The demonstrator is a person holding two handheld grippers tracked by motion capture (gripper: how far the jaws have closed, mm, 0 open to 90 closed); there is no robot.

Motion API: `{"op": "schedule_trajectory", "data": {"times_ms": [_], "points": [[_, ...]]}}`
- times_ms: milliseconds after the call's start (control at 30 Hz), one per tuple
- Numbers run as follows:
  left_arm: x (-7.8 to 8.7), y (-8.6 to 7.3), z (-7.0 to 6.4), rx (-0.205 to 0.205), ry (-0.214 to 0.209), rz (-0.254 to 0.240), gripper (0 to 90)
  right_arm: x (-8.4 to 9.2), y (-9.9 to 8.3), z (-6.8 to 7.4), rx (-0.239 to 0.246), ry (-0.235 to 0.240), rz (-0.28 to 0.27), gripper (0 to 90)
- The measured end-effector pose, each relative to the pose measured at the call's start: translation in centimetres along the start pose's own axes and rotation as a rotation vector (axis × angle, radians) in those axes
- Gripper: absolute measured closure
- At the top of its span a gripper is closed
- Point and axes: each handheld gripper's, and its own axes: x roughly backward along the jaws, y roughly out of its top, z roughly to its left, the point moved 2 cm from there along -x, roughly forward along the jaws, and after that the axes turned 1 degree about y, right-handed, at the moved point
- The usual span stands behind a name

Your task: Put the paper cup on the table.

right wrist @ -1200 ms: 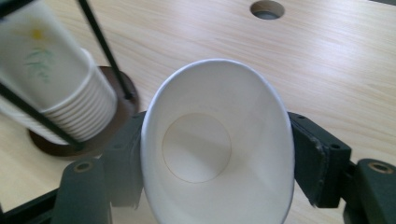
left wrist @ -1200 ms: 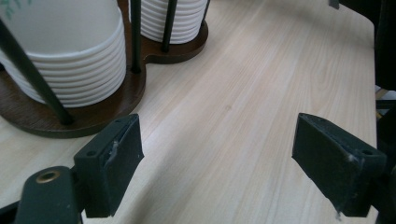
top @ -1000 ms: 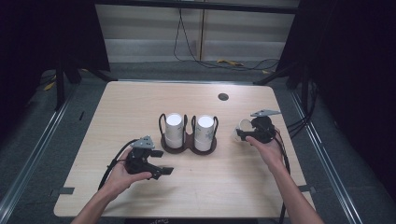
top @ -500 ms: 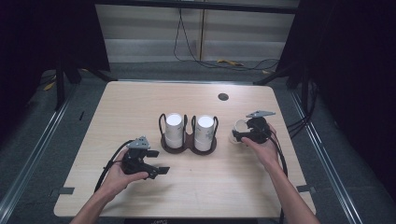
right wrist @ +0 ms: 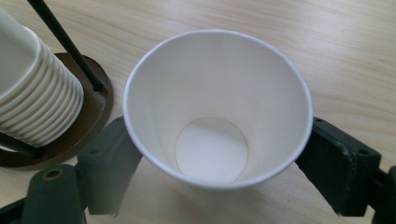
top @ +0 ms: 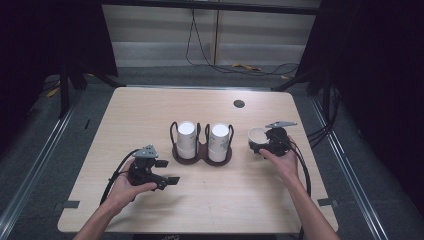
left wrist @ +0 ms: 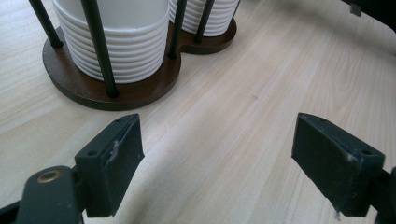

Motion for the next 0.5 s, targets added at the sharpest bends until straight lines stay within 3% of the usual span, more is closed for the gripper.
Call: {"op": "schedule_trajectory", "data": {"times_ms": [100,233,500], "points": [[0.1,0.0,0.0,0.004,0.002,-0.001,16.4,0.2,-0.5,0.0,-0.003,-0.026,-0.015,18.2],[0.2,0.1,0.1,0.011,0.007,-0.011,16.8,0.4,-1.3,0.0,-0.005,-0.016,-0.003,17.7],[0.3,0.1,0.4,0.021,0.054,-0.019,17.2,2.8,-1.9,-0.4,-0.033,-0.021,-0.056,19.7]]}}
